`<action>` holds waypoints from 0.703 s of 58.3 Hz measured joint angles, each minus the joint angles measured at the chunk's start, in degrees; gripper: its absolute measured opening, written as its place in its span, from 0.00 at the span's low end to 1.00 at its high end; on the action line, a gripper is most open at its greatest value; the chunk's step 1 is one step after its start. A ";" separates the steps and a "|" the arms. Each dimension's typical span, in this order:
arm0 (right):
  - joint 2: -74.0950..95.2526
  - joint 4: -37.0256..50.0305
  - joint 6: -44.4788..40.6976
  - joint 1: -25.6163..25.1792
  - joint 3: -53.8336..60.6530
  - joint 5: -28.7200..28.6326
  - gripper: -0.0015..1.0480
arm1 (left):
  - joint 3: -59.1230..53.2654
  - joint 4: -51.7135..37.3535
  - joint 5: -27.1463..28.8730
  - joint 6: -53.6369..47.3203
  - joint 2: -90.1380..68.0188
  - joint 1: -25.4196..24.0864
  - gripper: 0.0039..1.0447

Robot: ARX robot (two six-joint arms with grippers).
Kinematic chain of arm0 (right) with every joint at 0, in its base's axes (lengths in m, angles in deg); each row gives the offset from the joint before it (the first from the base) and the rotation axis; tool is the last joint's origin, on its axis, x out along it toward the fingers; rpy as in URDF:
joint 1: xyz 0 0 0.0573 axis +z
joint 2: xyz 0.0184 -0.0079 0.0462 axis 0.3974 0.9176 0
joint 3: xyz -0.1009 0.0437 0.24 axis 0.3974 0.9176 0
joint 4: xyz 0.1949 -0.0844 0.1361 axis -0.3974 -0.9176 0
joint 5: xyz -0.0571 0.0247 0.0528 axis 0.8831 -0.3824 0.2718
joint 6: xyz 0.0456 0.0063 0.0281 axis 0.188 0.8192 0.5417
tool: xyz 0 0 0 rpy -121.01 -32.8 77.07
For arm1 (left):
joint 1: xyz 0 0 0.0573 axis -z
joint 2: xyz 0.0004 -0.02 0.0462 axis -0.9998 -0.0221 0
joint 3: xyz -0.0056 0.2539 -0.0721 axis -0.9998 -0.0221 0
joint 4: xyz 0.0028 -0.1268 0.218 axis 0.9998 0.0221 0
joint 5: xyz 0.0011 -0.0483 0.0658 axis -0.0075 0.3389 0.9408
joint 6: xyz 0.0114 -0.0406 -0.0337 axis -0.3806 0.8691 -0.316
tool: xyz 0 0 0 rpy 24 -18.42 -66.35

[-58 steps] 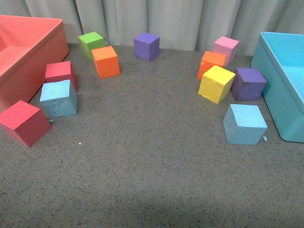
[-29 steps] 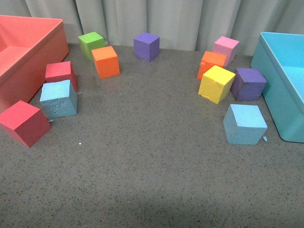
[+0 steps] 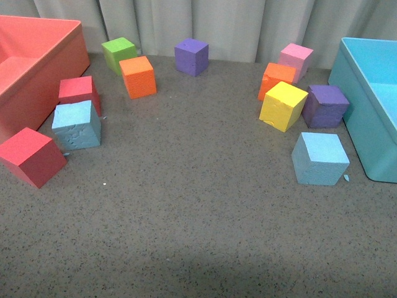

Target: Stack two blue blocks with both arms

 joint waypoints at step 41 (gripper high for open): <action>75.45 1.49 -0.04 7.23 -31.10 5.44 0.91 | 0.00 0.00 0.00 0.00 0.02 0.00 0.94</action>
